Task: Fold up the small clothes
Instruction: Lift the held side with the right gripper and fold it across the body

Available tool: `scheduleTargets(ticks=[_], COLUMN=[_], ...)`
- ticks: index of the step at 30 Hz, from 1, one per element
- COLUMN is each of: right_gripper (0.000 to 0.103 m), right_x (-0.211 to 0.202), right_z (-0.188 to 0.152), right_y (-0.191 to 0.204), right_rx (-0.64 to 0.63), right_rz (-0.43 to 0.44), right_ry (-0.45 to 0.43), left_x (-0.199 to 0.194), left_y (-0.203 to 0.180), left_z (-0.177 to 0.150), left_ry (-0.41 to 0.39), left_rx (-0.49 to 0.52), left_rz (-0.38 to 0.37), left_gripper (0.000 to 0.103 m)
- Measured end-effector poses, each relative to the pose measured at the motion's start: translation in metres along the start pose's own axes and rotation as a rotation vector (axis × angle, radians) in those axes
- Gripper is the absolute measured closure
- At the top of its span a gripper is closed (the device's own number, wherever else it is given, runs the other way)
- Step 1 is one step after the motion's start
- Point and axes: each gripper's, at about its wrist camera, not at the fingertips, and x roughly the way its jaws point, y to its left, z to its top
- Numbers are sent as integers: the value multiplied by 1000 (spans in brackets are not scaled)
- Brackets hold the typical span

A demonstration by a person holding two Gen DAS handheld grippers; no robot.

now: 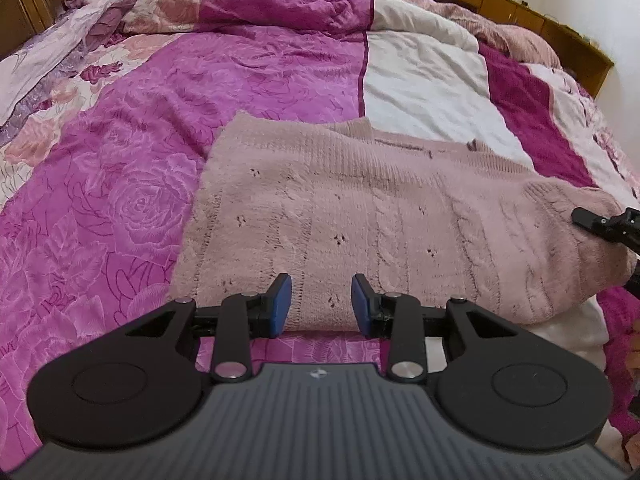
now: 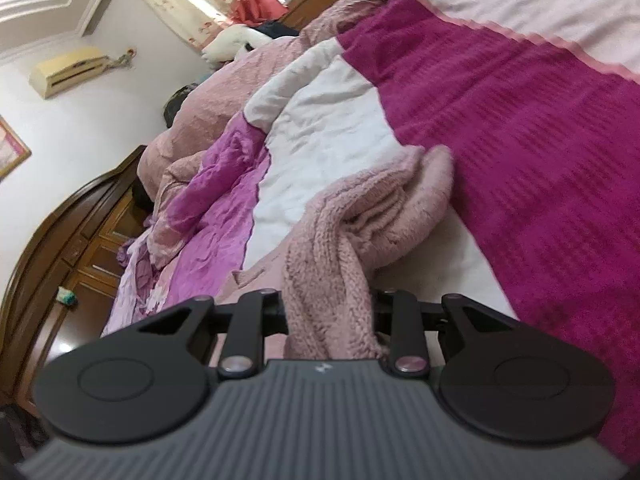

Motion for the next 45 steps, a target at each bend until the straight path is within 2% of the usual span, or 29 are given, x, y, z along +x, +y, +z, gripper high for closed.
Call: scheduleTargets(ticks=[8,13,19,26,30,35,41,45], right_gripper=[74,74,74,74,74,74,75,75], right_x=[5,7,15,26,38,67,111,117], right_z=[2,3,3,-5,-19,-49,-87,-100], right_y=[26,47,85,133,165,194,195,199], right_rx=[-53,-109,-192,-267,-360,-463,-486,-519], right_rz=[10,21,28,80,92,80,42,30], right_ry=[4,4,35,64,92,169,298,307], left_x=[-18,-28,-36,-41,-43,-42,-38,-38], left_y=[18,33,55,77,87,96,108,118], left_z=[14,20,18,17,17,13,5,0], left_ry=[-43,-69,-85,-95,-103,-100,-89,-86], left_rx=[11,1,-33,-54,-72,-95,-117,-135], left_rz=[0,32,53,74,81,84,90,93], left_gripper=[63,63,63,63,63,62,62,62])
